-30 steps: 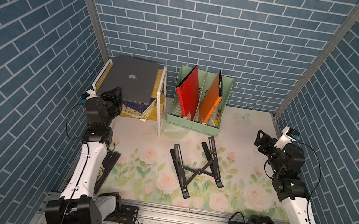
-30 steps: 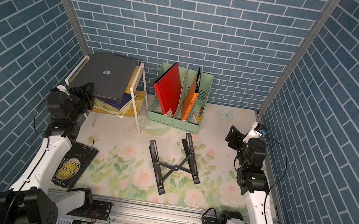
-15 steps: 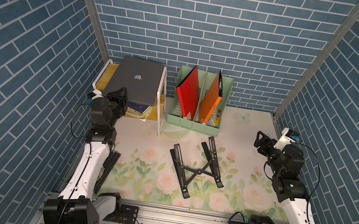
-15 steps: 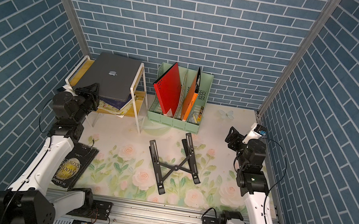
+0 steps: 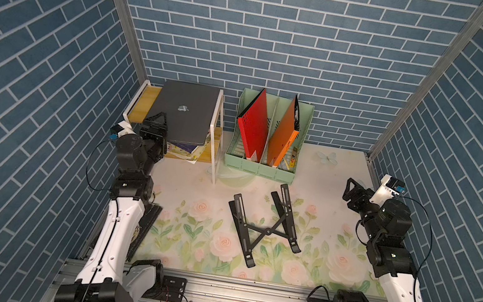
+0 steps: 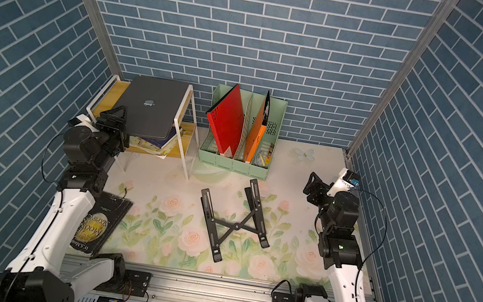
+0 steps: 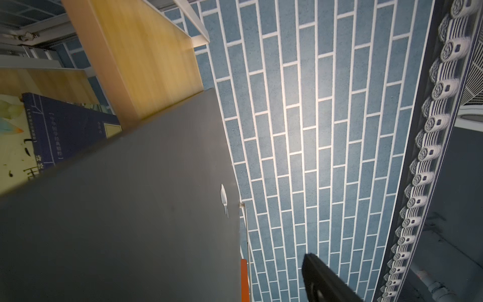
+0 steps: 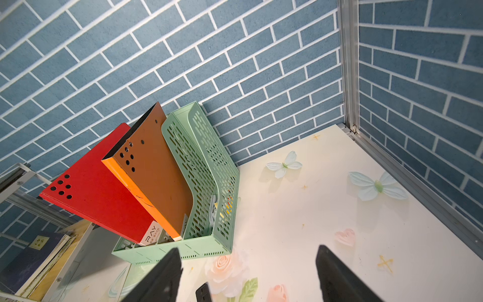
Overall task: Close the laptop lid and set it aside
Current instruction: Place the laptop on the shelf.
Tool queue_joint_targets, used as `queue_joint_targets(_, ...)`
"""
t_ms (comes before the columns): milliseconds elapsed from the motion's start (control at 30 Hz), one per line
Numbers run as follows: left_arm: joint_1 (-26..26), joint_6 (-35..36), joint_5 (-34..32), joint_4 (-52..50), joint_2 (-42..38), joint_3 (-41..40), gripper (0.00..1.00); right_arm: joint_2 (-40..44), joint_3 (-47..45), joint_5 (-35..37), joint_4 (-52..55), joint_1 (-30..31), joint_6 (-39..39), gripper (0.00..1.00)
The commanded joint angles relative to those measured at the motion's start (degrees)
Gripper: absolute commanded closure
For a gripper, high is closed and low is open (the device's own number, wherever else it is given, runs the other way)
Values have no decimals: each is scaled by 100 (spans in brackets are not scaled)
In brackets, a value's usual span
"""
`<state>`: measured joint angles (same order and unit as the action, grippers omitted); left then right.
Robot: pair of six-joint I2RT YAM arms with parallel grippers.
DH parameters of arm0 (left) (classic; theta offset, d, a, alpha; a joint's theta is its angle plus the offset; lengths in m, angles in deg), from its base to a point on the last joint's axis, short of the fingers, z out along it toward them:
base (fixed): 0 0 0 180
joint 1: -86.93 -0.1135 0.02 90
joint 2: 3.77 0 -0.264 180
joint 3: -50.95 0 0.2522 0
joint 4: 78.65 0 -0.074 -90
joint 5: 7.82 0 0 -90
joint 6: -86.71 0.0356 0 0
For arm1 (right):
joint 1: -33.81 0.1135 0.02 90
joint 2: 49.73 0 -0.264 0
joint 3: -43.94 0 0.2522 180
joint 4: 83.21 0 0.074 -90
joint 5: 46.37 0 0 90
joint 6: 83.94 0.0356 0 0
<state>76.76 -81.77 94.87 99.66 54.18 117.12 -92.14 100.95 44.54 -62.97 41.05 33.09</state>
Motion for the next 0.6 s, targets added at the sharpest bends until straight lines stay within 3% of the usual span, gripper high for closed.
queue_joint_targets(0,-160,389,-38,-197,-274,-125,11,82,-82,-76,-80,14,79,19)
queue_joint_targets(400,-565,1774,546,-1054,-1627,-654,8,183,-284,-961,-591,14,135,19)
queue_joint_targets(500,-572,2327,1320,-753,-2335,-901,9,192,-351,-1487,-908,14,128,19)
queue_joint_targets(567,-570,2316,2025,-400,-2705,-1190,9,224,-461,-1853,-1254,19,127,19)
